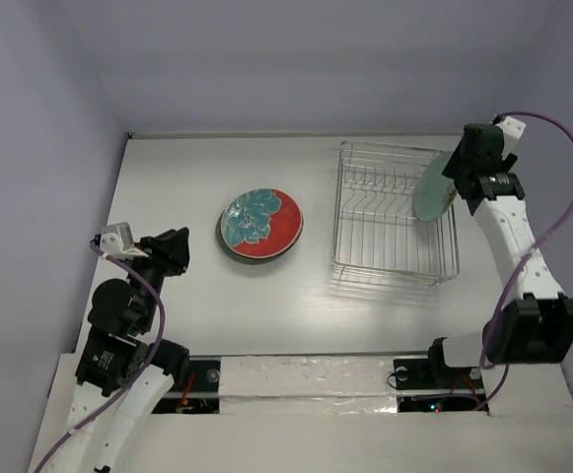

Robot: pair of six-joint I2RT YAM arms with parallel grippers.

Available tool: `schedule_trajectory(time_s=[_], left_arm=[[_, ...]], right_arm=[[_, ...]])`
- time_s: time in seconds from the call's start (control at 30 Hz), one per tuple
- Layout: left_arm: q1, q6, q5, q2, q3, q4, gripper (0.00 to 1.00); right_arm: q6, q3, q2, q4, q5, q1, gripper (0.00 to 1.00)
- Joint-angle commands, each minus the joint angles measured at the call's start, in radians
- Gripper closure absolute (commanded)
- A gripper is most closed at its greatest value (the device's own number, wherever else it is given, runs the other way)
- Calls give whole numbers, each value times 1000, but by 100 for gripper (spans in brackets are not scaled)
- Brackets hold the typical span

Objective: Unload the plates from the dish rack

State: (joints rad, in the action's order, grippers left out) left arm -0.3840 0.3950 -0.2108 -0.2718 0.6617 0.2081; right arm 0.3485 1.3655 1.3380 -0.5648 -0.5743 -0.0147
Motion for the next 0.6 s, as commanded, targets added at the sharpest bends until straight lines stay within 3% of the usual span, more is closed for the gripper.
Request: schedule_trajectory(time_s=[0.0,0.07,0.23,0.33,0.37,0.57], left_arm=[[-9,-2,4,16,-5,-32,70],[-18,-1,4,22,-5,-32,69],[-18,-2,4,23,-5,-30,69],[-18,-2,4,22,-5,-30,69],[-18,-2,4,22,-5,-30,69],[-18,-2,4,20,-5,-33,69]], right_arm=[[-62,-20,91,52,100,48,31],[-74,-17,130,74,114,61,41],[-97,-14,237,141,146,84,45],[-126,-9,265,163,142,84,60],[-135,-3,268,163,125,84,74],[-195,49,218,118,80,84,98]])
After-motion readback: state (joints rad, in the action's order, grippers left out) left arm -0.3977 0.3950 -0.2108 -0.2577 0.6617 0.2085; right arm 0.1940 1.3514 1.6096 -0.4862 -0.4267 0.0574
